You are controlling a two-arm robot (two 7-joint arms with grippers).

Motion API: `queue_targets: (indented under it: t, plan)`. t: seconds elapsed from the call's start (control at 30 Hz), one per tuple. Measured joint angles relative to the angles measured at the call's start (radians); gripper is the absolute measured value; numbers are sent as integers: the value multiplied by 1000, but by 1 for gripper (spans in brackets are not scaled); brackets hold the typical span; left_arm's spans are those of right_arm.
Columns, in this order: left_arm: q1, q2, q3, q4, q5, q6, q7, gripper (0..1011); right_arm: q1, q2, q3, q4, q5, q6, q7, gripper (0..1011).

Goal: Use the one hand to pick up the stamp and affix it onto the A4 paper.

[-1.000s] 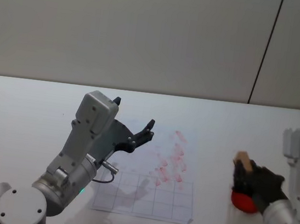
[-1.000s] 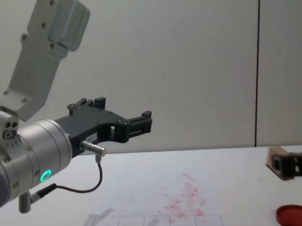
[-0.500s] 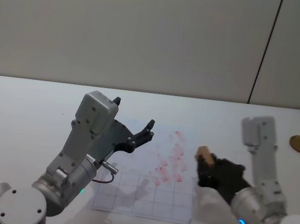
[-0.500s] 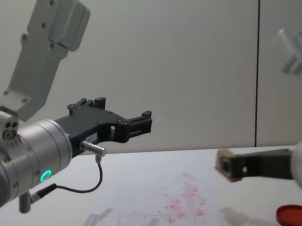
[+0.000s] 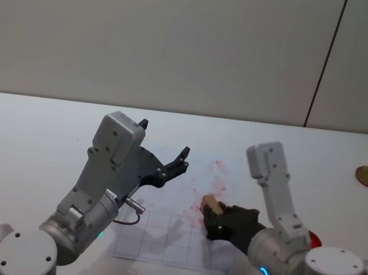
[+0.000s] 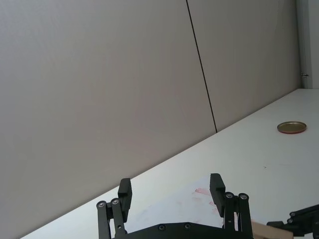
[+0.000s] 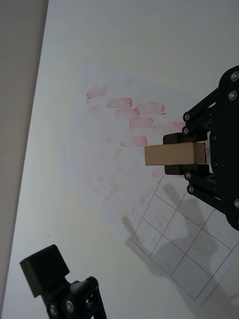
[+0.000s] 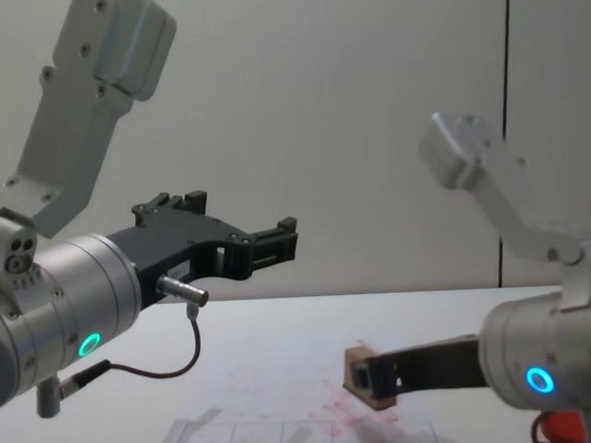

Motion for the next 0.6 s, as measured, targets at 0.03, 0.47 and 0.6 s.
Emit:
queue_targets:
  t: [0.03, 0.47, 0.6]
  plan:
    - [0, 0, 0, 0, 0, 0, 0, 993, 3, -2, -2, 3, -4, 6, 3, 219]
    - [0, 0, 0, 0, 0, 0, 0, 993, 38, -20, -13, 53, -56, 92, 20, 219]
    - [0, 0, 0, 0, 0, 0, 0, 993, 41, -20, -12, 63, -61, 100, 23, 219]
